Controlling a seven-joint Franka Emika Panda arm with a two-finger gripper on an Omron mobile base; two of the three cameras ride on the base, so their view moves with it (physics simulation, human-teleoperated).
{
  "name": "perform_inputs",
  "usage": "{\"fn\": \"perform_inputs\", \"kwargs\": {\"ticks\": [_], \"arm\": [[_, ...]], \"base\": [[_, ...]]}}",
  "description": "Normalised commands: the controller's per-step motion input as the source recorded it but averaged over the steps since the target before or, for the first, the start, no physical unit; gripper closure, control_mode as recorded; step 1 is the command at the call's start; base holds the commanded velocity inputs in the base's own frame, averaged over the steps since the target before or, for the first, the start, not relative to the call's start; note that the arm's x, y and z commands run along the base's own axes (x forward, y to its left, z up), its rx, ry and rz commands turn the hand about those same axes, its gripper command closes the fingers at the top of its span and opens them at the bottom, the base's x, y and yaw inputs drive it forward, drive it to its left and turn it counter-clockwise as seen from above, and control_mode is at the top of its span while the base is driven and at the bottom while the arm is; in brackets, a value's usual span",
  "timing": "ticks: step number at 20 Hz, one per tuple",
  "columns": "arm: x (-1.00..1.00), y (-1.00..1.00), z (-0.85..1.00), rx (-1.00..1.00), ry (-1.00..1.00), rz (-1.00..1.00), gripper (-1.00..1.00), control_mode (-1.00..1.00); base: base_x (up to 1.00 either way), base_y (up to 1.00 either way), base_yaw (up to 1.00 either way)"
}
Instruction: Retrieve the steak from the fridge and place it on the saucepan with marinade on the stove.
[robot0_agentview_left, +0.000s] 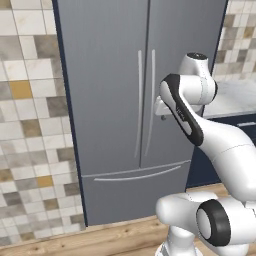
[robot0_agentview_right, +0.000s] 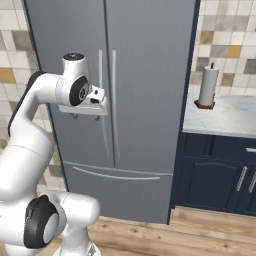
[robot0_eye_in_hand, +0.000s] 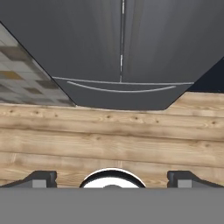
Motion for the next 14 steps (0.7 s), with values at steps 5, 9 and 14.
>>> {"fn": "perform_inputs", "kwargs": {"ticks": [5,9,14], "arm": [[0.0,0.0,0.0,0.0,0.0,0.0,-1.0,1.0],[0.0,0.0,0.0,0.0,0.0,0.0,-1.0,1.0],[0.0,0.0,0.0,0.0,0.0,0.0,-1.0,1.0]], "base": [[0.0,-0.01,0.0],[0.0,0.0,0.0],[0.0,0.0,0.0]]}}
